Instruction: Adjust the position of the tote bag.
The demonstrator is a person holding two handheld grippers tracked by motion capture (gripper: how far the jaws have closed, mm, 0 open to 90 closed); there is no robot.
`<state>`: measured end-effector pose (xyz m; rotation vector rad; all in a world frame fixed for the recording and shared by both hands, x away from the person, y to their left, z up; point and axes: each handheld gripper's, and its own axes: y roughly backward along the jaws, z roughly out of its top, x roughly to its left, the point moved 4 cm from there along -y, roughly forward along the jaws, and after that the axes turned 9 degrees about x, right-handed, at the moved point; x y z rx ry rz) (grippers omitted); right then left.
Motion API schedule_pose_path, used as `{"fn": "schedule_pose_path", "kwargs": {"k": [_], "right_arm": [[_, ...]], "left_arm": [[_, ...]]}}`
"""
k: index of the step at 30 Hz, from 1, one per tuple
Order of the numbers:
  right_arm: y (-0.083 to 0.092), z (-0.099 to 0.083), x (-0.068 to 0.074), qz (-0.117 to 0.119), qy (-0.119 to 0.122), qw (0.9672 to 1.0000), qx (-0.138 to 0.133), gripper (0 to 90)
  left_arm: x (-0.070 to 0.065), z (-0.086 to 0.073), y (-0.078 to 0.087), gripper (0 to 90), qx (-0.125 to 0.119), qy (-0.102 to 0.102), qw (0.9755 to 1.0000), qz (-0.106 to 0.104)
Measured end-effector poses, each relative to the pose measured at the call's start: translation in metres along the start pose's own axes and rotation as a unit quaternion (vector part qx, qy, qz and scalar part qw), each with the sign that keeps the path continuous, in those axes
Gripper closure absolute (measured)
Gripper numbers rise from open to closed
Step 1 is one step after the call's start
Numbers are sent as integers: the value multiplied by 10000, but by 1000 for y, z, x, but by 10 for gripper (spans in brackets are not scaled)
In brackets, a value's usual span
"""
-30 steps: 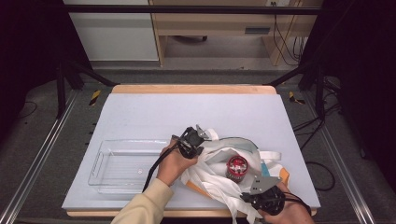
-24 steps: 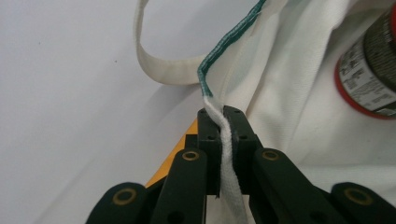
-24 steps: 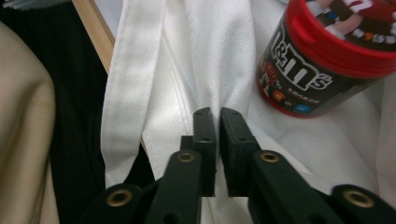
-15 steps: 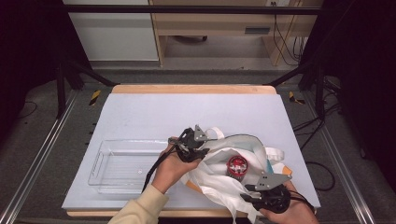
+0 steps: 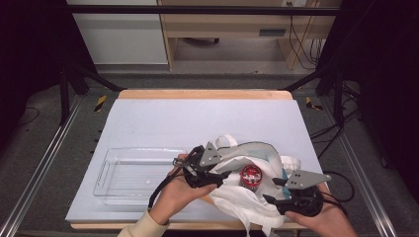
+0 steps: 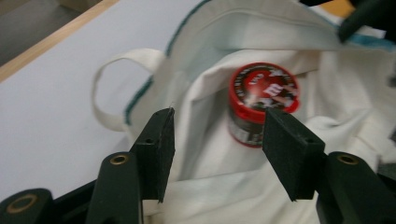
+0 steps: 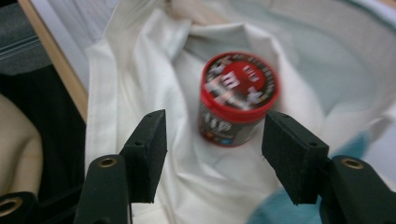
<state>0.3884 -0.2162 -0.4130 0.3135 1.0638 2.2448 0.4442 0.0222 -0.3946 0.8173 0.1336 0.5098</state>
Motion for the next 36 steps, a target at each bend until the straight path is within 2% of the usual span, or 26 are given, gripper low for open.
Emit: {"fn": "schedule_pose_path", "kwargs": {"k": [2, 4, 6, 7, 9, 11, 14, 18, 23, 27, 28, 31, 32, 34, 36], "right_arm": [[6, 6, -8, -74, -32, 9999, -69, 404], [10, 13, -17, -188, -73, 9997, -103, 406], [12, 18, -28, -289, -152, 9994, -76, 409], [12, 18, -28, -289, -152, 9994, -76, 409], [12, 27, -42, -396, -237, 9989, -93, 410], [11, 32, -49, -448, -283, 9985, -127, 410], [5, 39, -60, -612, -348, 9975, -108, 414], [-9, 43, -73, -675, -518, 9964, -10, 423], [-26, 43, -91, -701, -767, 9945, 91, 427], [-37, 40, -96, -697, -817, 9937, 309, 464], [-40, 39, -97, -691, -776, 9939, 377, 486], [-45, 37, -97, -686, -777, 9933, 519, 501], [-52, 35, -97, -641, -765, 9927, 682, 526], [-59, 32, -97, -605, -714, 9924, 797, 603], [-63, 30, -97, -699, -686, 9909, 925, 705]], "left_arm": [[-8, -1, -4, 412, 6, -48, 9999, -148], [-14, -2, -9, 395, 45, -106, 9997, -205], [-16, -2, -14, 375, 81, -118, 9996, -243], [-16, -2, -14, 372, 81, -118, 9996, -243], [-18, -2, -20, 356, 146, -132, 9994, -279], [-20, -3, -24, 342, 180, -165, 9992, -313], [-22, -5, -31, 328, 238, -196, 9989, -355], [-25, -13, -44, 306, 426, -357, 9976, -414], [-27, -22, -57, 295, 610, -417, 9960, -508], [-31, -26, -58, 411, 580, -479, 9949, -667], [-33, -26, -57, 470, 571, -514, 9946, -703], [-35, -28, -56, 546, 645, -627, 9939, -641], [-36, -30, -55, 568, 647, -653, 9940, -599], [-36, -32, -54, 622, 702, -686, 9938, -532], [-35, -35, -55, 693, 691, -676, 9940, -510]]}}
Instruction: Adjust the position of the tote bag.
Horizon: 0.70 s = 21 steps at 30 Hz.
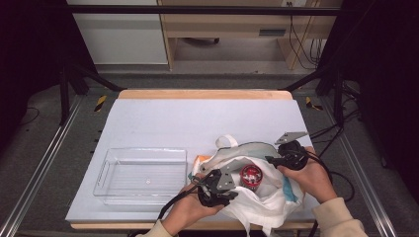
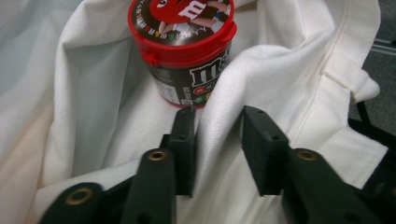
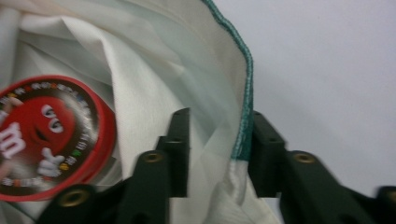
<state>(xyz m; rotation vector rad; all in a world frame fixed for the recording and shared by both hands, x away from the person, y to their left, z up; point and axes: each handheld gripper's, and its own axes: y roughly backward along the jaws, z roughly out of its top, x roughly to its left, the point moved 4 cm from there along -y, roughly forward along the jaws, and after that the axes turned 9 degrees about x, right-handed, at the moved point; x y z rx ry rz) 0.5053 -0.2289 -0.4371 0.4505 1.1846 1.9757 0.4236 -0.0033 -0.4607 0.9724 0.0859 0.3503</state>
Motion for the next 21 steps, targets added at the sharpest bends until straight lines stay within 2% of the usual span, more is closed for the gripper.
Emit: {"fn": "schedule_pose_path", "kwargs": {"k": [2, 4, 7, 11, 14, 21], "right_arm": [[-1, 0, -3, -78, -59, 9999, 24, 788], [-4, -1, -8, -146, -138, 9998, 63, 819], [-6, -2, -12, -155, -173, 9997, 115, 823], [-16, -9, -23, -209, -351, 9990, 197, 828], [-17, -11, -26, -202, -439, 9986, 217, 829], [-17, -10, -28, -296, -422, 9984, 230, 831]], "left_arm": [[1, -3, 0, 762, 0, 42, 10000, -7], [1, -5, 0, 798, -1, 74, 10000, -49], [-1, -8, 0, 827, -2, 60, 10000, -75], [-3, -13, 1, 843, 36, -44, 9999, -130], [-5, -14, 1, 851, 84, -96, 9998, -122], [-9, -16, 2, 858, 121, -163, 9998, -48]]}}
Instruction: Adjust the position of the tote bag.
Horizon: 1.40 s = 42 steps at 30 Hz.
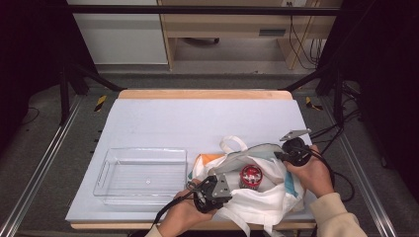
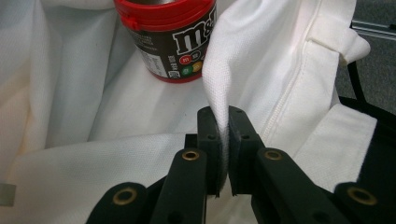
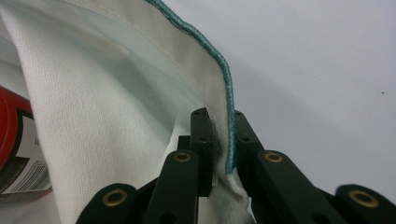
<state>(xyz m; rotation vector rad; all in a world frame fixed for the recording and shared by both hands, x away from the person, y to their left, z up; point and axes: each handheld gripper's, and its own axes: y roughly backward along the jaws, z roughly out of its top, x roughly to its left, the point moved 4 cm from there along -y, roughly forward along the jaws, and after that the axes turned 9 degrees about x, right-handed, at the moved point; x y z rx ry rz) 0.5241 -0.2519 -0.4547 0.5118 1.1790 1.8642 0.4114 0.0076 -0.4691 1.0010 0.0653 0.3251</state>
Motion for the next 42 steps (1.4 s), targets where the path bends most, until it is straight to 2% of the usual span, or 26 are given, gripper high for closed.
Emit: {"fn": "schedule_pose_path", "kwargs": {"k": [6, 18, 21, 25, 26, 29, 30, 32, 34, 36, 40, 42], "right_arm": [[-4, 0, -4, -48, -19, 10000, 45, 831], [-6, -1, -6, -115, -11, 9999, 117, 831], [-7, -2, -6, -140, -6, 9998, 133, 829], [-2, -3, -5, -8, -134, 9999, 2, 817], [5, -4, -3, 48, -88, 9998, -183, 745], [19, -5, -1, 17, -115, 9986, -514, 547], [23, -6, 0, 16, -163, 9983, -566, 498], [34, -7, 2, 63, -155, 9975, -688, 404], [45, -8, 4, 26, -124, 9968, -794, 336], [57, -7, 7, 126, -133, 9959, -889, 285], [77, -5, 17, 145, -54, 9945, -1032, 239], [85, -3, 22, 162, 5, 9940, -1083, 228]], "left_arm": [[-2, -2, 0, 861, 6, 1, 10000, 21], [-9, -5, 1, 869, 106, -199, 9997, 90], [-9, -6, 1, 868, 89, -175, 9998, 71], [-8, -4, 1, 859, 71, -130, 9999, 81], [-8, -3, 2, 851, 17, -76, 9999, 99], [-6, -1, 4, 802, -66, 35, 9999, 74], [-6, 1, 5, 766, -121, 113, 9999, 27], [-6, 4, 6, 711, -168, 118, 9998, 64], [-6, 9, 8, 605, -308, 218, 9993, 51], [-6, 15, 10, 528, -394, 281, 9988, 68], [-6, 25, 20, 382, -617, 438, 9971, 44], [-5, 30, 28, 341, -715, 482, 9962, 89]]}}
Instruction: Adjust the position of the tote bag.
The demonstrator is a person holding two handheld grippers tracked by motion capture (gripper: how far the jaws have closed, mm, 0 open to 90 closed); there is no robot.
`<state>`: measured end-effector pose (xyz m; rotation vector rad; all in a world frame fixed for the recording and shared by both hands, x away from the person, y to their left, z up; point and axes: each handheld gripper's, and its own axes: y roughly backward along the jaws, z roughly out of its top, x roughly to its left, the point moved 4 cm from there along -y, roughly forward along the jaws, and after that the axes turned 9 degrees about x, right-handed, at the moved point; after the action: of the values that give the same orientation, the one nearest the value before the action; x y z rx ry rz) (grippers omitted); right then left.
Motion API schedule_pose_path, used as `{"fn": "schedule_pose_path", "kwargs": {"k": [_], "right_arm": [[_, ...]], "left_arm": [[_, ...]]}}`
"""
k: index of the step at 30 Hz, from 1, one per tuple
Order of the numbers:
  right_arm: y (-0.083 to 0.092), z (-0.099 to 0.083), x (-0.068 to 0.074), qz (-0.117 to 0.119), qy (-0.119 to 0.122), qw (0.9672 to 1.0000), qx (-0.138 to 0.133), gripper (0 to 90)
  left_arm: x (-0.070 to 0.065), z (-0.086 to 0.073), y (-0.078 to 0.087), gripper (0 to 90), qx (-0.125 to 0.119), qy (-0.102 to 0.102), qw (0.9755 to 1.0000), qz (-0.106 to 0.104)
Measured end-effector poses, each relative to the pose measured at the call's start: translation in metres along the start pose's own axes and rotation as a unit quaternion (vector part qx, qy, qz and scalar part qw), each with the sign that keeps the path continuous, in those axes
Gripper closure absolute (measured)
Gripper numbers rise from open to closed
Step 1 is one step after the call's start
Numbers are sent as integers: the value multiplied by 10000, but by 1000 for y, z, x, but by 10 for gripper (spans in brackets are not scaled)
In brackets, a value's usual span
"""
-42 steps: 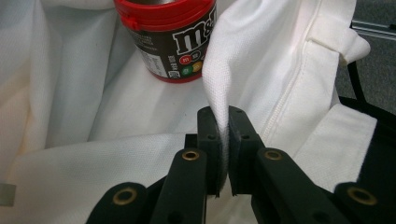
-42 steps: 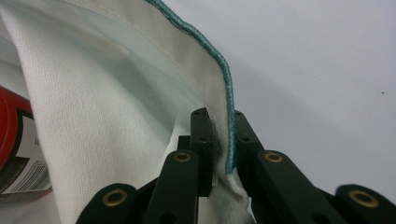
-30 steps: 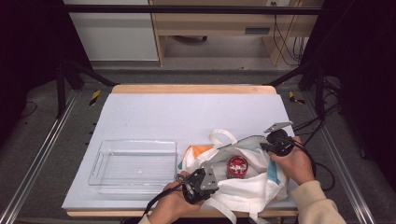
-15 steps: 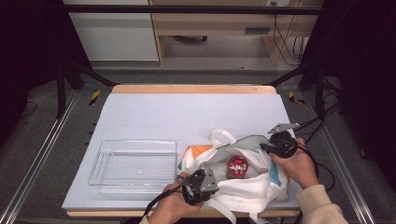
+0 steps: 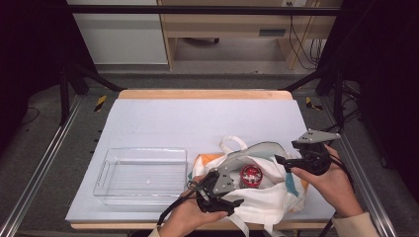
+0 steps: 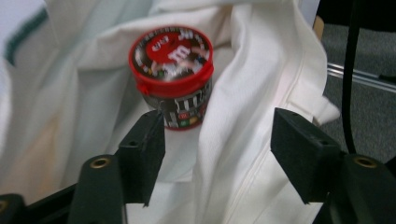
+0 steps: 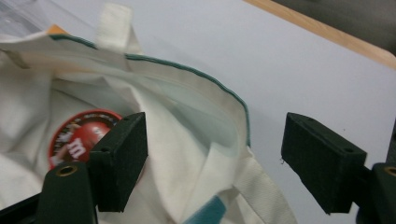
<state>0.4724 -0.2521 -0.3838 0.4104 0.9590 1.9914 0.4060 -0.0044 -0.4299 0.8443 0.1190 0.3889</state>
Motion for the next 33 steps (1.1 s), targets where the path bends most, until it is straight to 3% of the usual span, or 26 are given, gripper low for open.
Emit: {"fn": "schedule_pose_path", "kwargs": {"k": [5, 10, 11, 14, 16, 27, 31, 32, 33], "right_arm": [[11, 7, 18, 144, 268, 9995, 9, 217], [13, 12, 28, 221, 420, 9989, 3, 239], [12, 14, 33, 267, 491, 9984, 50, 250], [11, 17, 36, 279, 539, 9981, 64, 253], [9, 19, 40, 317, 589, 9977, 109, 260], [-6, 27, 54, 500, 725, 9955, 347, 269], [-11, 28, 59, 590, 741, 9946, 434, 259], [-13, 27, 60, 623, 776, 9938, 489, 257], [-15, 27, 61, 625, 796, 9936, 507, 257]], "left_arm": [[12, 6, 19, 256, -125, 188, 9996, 181], [29, 3, 35, 217, -263, 479, 9978, 379], [41, -1, 44, 215, -325, 619, 9964, 480], [49, -4, 51, 208, -350, 713, 9953, 563], [63, -12, 62, 203, -409, 868, 9930, 687], [98, -42, 91, 186, -424, 1245, 9853, 1095], [112, -57, 102, 182, -394, 1435, 9809, 1251], [112, -57, 102, 180, -394, 1435, 9809, 1251], [117, -66, 106, 178, -368, 1526, 9791, 1294]]}}
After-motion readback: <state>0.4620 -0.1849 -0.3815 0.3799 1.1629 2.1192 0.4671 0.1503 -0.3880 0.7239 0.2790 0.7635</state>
